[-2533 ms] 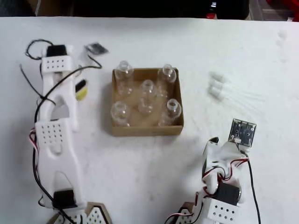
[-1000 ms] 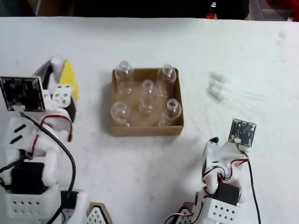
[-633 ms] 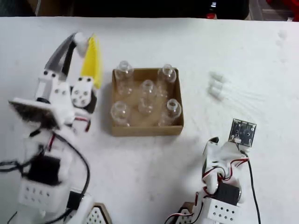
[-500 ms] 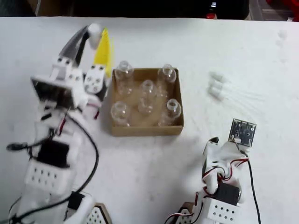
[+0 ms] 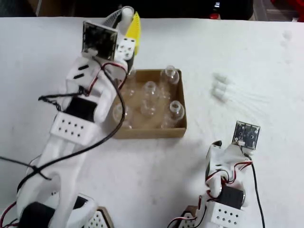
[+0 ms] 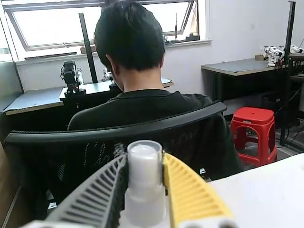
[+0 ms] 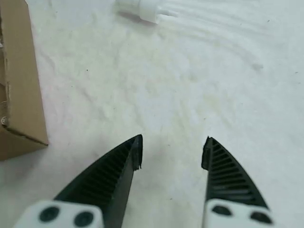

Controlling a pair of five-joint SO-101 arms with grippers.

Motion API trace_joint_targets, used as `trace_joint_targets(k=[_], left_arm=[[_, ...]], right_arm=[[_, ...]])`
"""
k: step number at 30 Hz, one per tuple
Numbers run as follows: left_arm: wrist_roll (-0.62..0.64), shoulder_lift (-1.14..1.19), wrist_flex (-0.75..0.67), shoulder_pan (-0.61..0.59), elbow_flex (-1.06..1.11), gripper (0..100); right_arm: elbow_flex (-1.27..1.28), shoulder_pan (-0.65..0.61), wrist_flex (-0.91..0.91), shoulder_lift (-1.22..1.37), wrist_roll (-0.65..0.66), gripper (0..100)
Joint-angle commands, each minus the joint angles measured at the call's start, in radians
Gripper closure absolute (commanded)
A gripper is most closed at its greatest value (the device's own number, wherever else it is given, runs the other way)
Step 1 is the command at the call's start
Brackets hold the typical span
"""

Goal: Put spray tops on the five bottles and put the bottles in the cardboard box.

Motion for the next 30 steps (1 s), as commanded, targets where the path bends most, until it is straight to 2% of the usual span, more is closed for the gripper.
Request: trace_joint_targets(k=[1, 7, 30], left_arm=[[-0.015, 0.048, -0.028, 0.005, -0.109, 98], [-0.015, 0.113, -0.078, -0.044, -0.147, 98], [-0.015, 0.148, -0.078, -0.07, -0.101, 98]], right_arm=[[0.008, -0.001, 0.004, -0.004, -0.002, 81.4], [0.008, -0.002, 0.004, -0.004, -0.002, 81.4], [0.008, -0.002, 0.004, -0.004, -0.002, 81.4]])
